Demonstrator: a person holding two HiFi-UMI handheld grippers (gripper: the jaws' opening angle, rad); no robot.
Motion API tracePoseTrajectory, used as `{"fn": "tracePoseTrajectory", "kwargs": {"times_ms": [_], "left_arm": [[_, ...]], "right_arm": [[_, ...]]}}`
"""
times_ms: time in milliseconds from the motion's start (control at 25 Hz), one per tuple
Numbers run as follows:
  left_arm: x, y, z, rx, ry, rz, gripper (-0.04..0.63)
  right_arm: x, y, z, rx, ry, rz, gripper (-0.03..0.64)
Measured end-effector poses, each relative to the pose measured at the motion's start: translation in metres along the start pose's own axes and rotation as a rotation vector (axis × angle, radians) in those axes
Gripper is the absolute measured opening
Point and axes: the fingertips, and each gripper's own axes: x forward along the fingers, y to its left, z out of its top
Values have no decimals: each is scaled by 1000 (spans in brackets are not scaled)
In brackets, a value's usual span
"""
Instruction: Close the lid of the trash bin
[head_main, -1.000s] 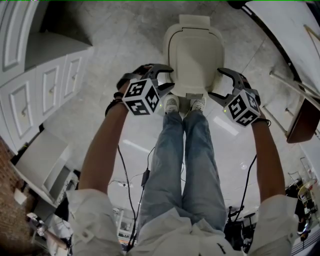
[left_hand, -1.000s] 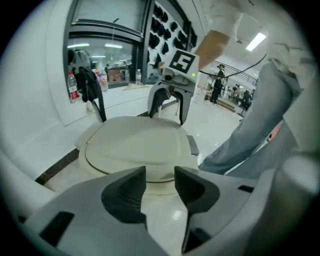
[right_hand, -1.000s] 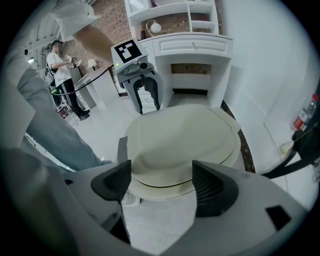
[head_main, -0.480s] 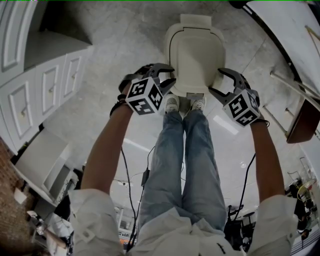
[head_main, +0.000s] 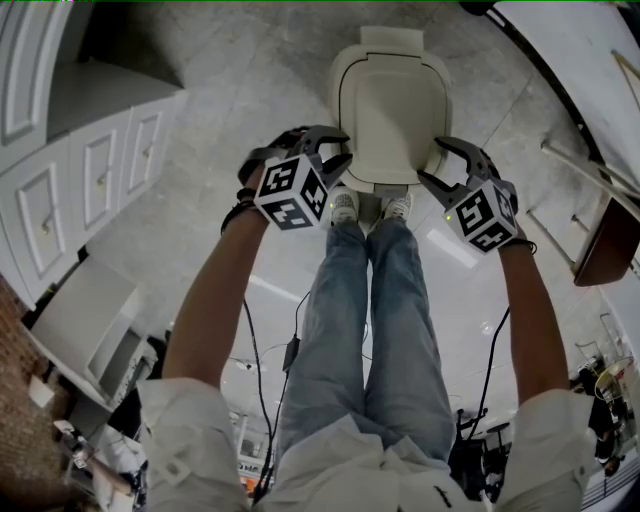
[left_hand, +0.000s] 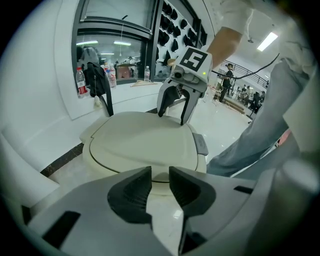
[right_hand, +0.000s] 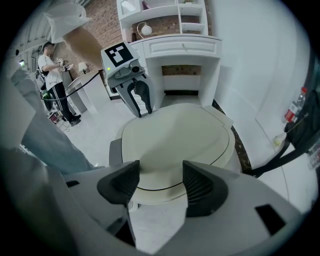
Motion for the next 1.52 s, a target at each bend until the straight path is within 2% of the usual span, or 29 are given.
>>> {"fn": "tracePoseTrajectory", "kwargs": {"times_ms": [200, 240, 280, 360, 440, 560, 680, 800, 960, 1200, 1320, 1520], "left_arm": [[-2, -1, 1, 18, -8, 37, 107], [-4, 0, 2, 29, -14, 62, 78], [-6, 1, 4, 37, -22, 91, 43], [-14, 1, 9, 37, -48, 136, 32], [-28, 3, 18, 7, -84, 175, 31], [-64, 12, 36, -104, -177, 254, 26], [-115, 23, 64, -221, -292, 345, 25], [-178, 17, 100, -304, -384, 404, 25], [-266, 20, 155, -327, -505, 508, 25], [-404, 12, 230, -360, -716, 629, 25], [-464, -5, 255, -335, -768, 690, 25], [-545, -38, 275, -340, -836, 757, 25]], "right_arm": [[-2, 1, 2, 10, 0, 2, 271], [-4, 0, 3, 22, -12, -5, 250], [-7, -1, 6, 40, -30, -21, 200], [-19, -5, 12, 90, -79, -69, 131], [-37, -12, 21, 153, -131, -128, 77], [-74, -22, 37, 267, -215, -222, 18], [-124, -36, 65, 376, -323, -312, 18], [-193, -40, 97, 480, -431, -397, 18], [-288, -47, 144, 591, -590, -494, 18], [-423, -31, 205, 593, -763, -590, 18], [-487, -12, 227, 566, -827, -625, 18], [-573, 16, 245, 524, -897, -708, 18]]}}
